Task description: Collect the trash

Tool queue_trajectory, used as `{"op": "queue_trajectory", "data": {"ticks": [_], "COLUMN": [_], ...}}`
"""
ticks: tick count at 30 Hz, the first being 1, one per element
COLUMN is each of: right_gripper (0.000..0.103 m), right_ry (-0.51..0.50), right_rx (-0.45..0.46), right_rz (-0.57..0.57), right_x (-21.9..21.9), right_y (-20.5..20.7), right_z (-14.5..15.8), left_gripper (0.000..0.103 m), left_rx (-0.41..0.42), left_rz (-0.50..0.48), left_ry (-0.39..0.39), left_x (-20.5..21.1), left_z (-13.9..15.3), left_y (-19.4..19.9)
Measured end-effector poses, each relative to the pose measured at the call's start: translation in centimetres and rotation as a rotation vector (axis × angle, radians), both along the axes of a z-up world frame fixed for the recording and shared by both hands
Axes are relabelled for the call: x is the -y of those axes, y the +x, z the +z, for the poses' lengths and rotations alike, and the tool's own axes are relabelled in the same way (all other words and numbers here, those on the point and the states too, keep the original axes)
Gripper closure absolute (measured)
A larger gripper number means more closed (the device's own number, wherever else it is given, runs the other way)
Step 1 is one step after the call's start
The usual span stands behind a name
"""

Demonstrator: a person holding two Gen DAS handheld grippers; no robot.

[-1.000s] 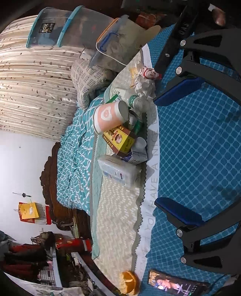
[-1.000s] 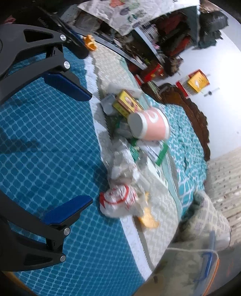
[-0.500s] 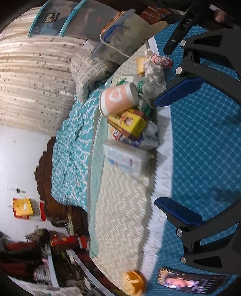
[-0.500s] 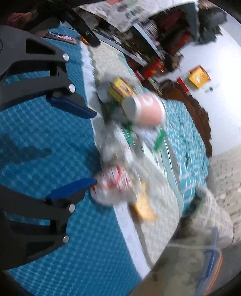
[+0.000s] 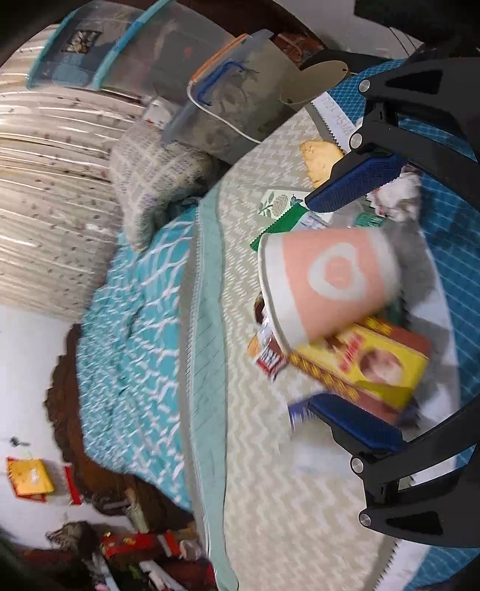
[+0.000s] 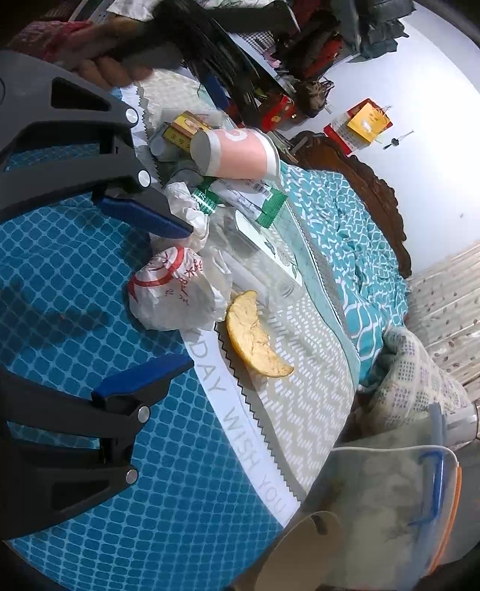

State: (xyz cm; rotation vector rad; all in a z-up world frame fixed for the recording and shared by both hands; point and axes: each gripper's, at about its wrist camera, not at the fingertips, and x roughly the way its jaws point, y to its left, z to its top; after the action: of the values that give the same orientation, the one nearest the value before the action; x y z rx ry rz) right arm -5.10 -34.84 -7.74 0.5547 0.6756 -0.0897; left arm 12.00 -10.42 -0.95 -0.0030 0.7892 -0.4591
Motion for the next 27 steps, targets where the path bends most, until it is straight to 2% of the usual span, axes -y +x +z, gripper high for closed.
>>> {"op": "queue_trajectory", "data": {"ticks": [3,4,5,6,8,11,13,17,19,23,25,26,27], "right_gripper": [0.03,0.028,0.027,0.027,0.026,0.026,0.026,0.026,0.027,0.027,0.027,0.031,0.04], "right_ry": [-0.004,-0.003,-0.001,0.003,0.013,0.031,0.0,-0.154,-0.296,-0.56,-0.693,-0.718,-0.73], "right_rx": [0.004,0.001,-0.003,-0.011,-0.027,-0.039,-0.02,0.05,0.06,0.038,-0.02,-0.044,-0.078], "right_rz": [0.006,0.005,0.005,0.007,0.009,0.022,0.027,0.106,0.207,0.397,0.456,0.468,0.485], "right_x": [0.2,0.3,0.4,0.5,0.6,0.4,-0.2,-3.1,-5.8,-10.3,-11.9,-12.1,-12.1], "right_y": [0.4,0.5,0.7,0.9,1.2,1.3,1.1,0.9,1.6,3.7,5.5,6.0,6.8], "right_z": [-0.1,-0.2,-0.4,-0.7,-1.3,-1.9,-1.5,0.5,1.3,1.1,-0.5,-1.0,-1.9], "left_gripper": [0.01,0.014,0.036,0.037,0.045,0.046,0.046,0.045,0.045,0.045,0.045,0.045,0.045], "left_rx": [-0.077,-0.096,-0.102,-0.105,-0.081,-0.05,-0.029,-0.029,-0.053,-0.064,-0.067,-0.069,-0.069], "left_rz": [-0.017,-0.023,-0.028,-0.037,-0.052,-0.066,-0.065,-0.076,-0.088,-0.11,-0.115,-0.115,-0.114], "left_ry": [-0.005,-0.022,-0.034,-0.034,-0.024,-0.045,-0.078,-0.117,-0.117,-0.095,-0.093,-0.094,-0.098], "left_x": [1.1,1.3,1.3,1.3,0.9,-0.8,-2.7,-6.2,-7.3,-8.3,-8.3,-8.3,-8.3], "left_z": [-1.2,-1.6,-1.8,-1.9,-1.9,-1.3,-0.8,-0.6,-1.1,-2.0,-2.3,-2.3,-2.2], "left_y": [1.7,1.8,1.5,1.3,0.0,-2.6,-4.3,-7.1,-8.0,-9.9,-10.2,-10.3,-10.4]}}
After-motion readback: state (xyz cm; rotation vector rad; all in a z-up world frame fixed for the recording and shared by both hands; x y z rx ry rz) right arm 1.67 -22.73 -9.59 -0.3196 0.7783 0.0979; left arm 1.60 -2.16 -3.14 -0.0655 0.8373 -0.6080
